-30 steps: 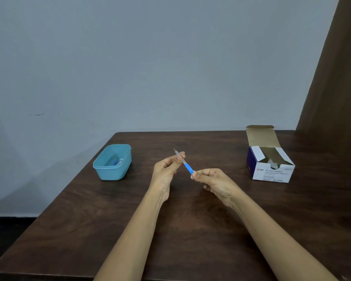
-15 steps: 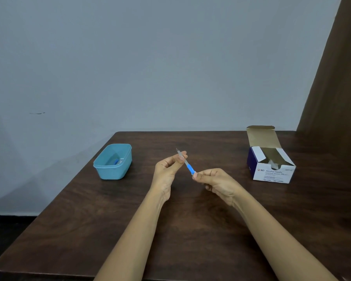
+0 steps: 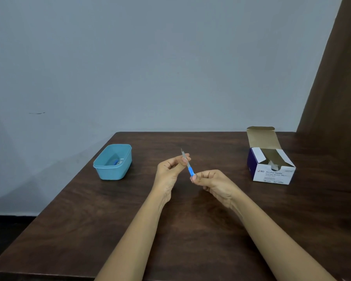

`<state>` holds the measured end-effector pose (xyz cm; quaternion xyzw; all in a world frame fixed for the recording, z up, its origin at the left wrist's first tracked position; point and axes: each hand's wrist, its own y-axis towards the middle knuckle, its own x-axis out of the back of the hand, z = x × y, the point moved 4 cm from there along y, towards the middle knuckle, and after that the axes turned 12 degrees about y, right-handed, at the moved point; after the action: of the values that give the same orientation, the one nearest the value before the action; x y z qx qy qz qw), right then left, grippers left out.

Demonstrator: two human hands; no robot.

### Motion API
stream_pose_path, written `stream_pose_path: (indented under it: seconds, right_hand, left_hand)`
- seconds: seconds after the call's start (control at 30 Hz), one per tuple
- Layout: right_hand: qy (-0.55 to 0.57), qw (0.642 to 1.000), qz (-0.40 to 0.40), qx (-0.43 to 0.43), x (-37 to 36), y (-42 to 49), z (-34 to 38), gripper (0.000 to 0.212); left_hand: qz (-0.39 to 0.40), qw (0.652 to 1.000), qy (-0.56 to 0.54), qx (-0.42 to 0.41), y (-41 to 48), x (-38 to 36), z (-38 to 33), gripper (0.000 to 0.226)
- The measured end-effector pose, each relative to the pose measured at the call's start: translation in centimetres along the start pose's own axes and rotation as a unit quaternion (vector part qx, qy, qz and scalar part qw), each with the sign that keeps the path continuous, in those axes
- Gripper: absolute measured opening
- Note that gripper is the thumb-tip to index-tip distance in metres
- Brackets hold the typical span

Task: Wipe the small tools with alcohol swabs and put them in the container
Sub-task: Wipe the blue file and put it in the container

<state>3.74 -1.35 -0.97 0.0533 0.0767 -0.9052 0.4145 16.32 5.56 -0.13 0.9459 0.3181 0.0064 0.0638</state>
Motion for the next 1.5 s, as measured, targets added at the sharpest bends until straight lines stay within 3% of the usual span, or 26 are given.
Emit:
stream_pose_path:
  seconds: [0.13,0.4,0.67,0.87,1.17,1.5]
  right_hand:
    - [-0.01,1.0,-0.028,0.0,0.12,0.12,-0.11,0.016]
    - [0.003,1.0,0.005,0.002,-0.1,-0.2,0.21,0.003]
    - [-0.018,0.999,-0.023,0.017,-0.08,-0.07,0.11,0.019]
    - [-0.005,1.0,0.009,-0.003,-0.09,-0.17,0.33,0.003]
    - [0.009,1.0,-0.021,0.003,0.15,0.16,-0.17,0.012]
    - [0.022,1.0,-0.002,-0.016,0.66,0.53,-0.48,0.004]
  left_hand:
    - [-0.005,1.0,0.001,0.002,0.11,0.13,0.06,0.006]
    - [0.007,1.0,0.028,-0.002,0.02,-0.24,0.14,0.007]
    - [0.001,1.0,0.019,-0.005,0.0,0.04,0.19,0.005]
    - [0.005,0.999,0.039,-0.004,0.07,-0.23,0.24,0.007]
    - [0.022,0.999,0.033,-0.012,-0.05,-0.28,0.34,0.01]
    - [0.048,0.997,0.06,-0.015,-0.17,-0.6,0.37,0.011]
